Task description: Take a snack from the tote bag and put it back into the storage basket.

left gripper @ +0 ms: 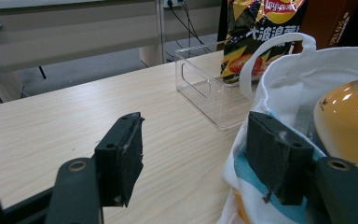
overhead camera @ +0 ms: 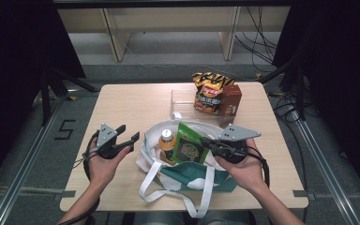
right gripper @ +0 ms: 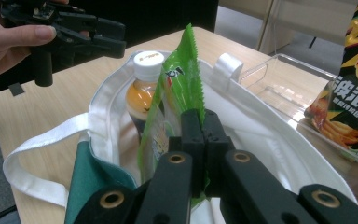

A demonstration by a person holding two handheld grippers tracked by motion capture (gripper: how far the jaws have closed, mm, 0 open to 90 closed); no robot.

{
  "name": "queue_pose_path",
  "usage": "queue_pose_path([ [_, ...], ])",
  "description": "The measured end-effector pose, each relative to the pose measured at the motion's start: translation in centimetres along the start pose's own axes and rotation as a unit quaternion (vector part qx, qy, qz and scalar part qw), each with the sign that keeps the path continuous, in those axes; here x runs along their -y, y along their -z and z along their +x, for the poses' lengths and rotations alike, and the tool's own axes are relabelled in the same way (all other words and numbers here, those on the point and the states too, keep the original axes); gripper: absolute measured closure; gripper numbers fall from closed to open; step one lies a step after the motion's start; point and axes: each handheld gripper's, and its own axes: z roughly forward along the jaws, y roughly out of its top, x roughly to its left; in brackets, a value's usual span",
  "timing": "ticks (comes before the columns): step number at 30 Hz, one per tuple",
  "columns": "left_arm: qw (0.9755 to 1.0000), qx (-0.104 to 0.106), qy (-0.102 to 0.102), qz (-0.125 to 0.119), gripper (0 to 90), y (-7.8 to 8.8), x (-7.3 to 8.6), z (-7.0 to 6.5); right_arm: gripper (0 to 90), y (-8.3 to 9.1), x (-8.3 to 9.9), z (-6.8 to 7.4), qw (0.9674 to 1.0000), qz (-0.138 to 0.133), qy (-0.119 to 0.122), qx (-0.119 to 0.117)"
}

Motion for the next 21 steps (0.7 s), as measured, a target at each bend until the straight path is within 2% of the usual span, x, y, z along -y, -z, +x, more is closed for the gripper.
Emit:
queue_pose_path([
  [2, 1.0000, 0.000, 0.000, 0.000, 36.5, 0.00, 0.01, -0.01, 90.0, 0.06, -0.18, -0.41, 0.9997, -0.005, 0.025, 0.000],
  [3, 1.0000, 0.000, 0.000, 0.000, 36.5, 0.00, 0.01, -0.02, 90.0, 0.12, -0.20, -0.32, 0.9999, -0.001, 0.015, 0.000],
  [6, 1.0000, 0.000, 0.001, -0.001, 36.5, 0.01, 0.00, -0.03, 90.0, 0.23, -0.28, -0.42, 0.9997, -0.008, 0.021, 0.007],
  [7, 1.0000, 0.000, 0.001, -0.001, 36.5, 0.02, -0.01, -0.03, 90.0, 0.20, -0.27, -0.29, 0.9999, -0.007, 0.011, 0.002],
  [11, 1.0000, -0.001, -0.001, -0.001, 36.5, 0.03, -0.01, 0.01, 90.0, 0.41, -0.42, -0.37, 0.9999, -0.002, 0.014, 0.002],
  [12, 1.0000, -0.001, -0.001, -0.001, 36.5, 0.04, -0.02, 0.02, 90.0, 0.41, -0.44, -0.45, 0.9997, -0.009, 0.020, 0.008],
  [13, 1.0000, -0.001, 0.001, -0.001, 36.4, 0.04, -0.01, -0.01, 90.0, 0.52, -0.45, -0.27, 1.0000, -0.005, 0.005, 0.006],
  [14, 1.0000, -0.001, 0.001, -0.001, 36.5, 0.04, -0.02, -0.01, 90.0, 0.61, -0.55, -0.53, 0.9996, -0.006, 0.025, 0.009],
  [16, 1.0000, -0.001, 0.001, -0.001, 36.5, 0.03, -0.01, -0.01, 90.0, 0.67, -0.60, -0.57, 0.9997, -0.009, 0.020, 0.008],
  [17, 1.0000, -0.001, 0.000, 0.000, 36.5, 0.04, -0.01, 0.01, 90.0, 0.68, -0.55, -0.41, 0.9998, -0.013, 0.006, 0.013],
  [18, 1.0000, -0.001, -0.001, 0.000, 36.5, 0.03, -0.01, 0.01, 90.0, 0.81, -0.62, -0.47, 0.9999, -0.009, 0.008, 0.011],
  [19, 1.0000, -0.001, -0.001, -0.001, 36.5, 0.03, -0.02, 0.02, 90.0, 0.76, -0.65, -0.69, 0.9994, -0.021, 0.021, 0.017],
  [20, 1.0000, -0.001, -0.001, -0.001, 36.4, 0.04, -0.02, 0.02, 90.0, 0.90, -0.71, -0.70, 0.9996, -0.015, 0.020, 0.016],
  [21, 1.0000, -0.001, 0.002, -0.001, 36.5, 0.04, -0.01, -0.02, 90.0, 0.80, -0.72, -0.73, 0.9992, -0.025, 0.024, 0.021],
])
